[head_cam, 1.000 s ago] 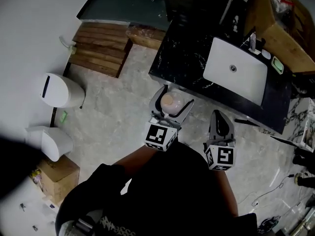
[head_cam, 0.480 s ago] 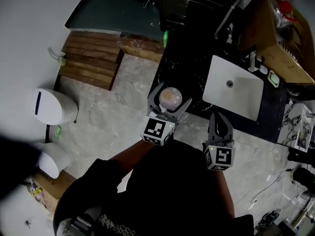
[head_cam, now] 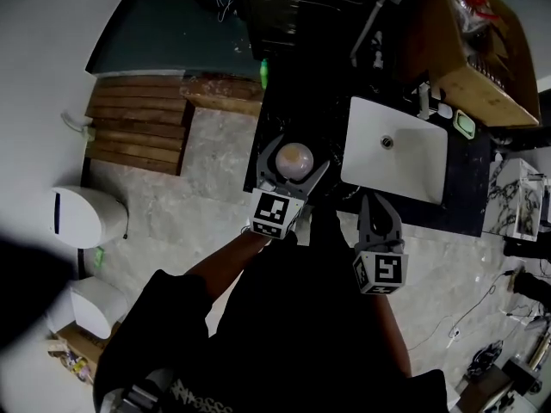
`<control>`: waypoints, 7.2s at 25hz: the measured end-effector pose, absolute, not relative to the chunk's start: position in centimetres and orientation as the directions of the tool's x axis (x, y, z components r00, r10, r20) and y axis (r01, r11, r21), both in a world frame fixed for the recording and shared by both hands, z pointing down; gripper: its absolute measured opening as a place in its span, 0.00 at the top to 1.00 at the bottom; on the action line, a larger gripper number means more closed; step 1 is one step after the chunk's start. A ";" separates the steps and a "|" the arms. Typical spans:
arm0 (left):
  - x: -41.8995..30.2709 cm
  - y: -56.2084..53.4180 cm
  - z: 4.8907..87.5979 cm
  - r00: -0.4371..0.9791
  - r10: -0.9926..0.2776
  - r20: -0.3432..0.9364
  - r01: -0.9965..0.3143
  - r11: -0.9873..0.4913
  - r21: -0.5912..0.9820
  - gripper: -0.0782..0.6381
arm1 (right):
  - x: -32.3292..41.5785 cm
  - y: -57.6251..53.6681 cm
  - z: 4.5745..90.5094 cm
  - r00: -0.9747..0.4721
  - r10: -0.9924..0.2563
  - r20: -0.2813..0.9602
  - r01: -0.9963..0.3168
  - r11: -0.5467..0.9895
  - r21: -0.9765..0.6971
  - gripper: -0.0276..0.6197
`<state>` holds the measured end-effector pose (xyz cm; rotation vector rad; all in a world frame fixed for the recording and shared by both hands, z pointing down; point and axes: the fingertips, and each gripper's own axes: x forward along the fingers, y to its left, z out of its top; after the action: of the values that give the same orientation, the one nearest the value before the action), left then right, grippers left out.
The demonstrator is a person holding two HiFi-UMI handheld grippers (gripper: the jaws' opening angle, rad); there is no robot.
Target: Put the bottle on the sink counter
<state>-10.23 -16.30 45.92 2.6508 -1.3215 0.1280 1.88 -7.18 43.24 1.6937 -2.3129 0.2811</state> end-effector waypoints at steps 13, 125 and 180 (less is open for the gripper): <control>-4.2 -25.4 49.6 0.582 -0.790 0.192 -0.812 -0.575 0.098 0.34 | 6.1 -15.2 44.6 -0.317 -0.901 0.297 -0.947 0.317 -0.049 0.90; -9.0 -20.6 49.1 0.593 -0.747 0.301 -0.805 -0.537 0.252 0.31 | 5.4 -16.6 45.6 -0.361 -0.877 0.317 -0.931 0.357 -0.074 0.90; 4.4 26.5 38.9 0.514 -0.846 0.141 -0.857 -0.511 0.061 0.87 | 12.0 26.8 39.5 -0.432 -0.888 0.159 -0.901 0.420 -0.105 0.90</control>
<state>4.35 26.55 38.94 2.6252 -1.4839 0.1408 12.00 26.82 39.55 1.6288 -2.5807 0.2677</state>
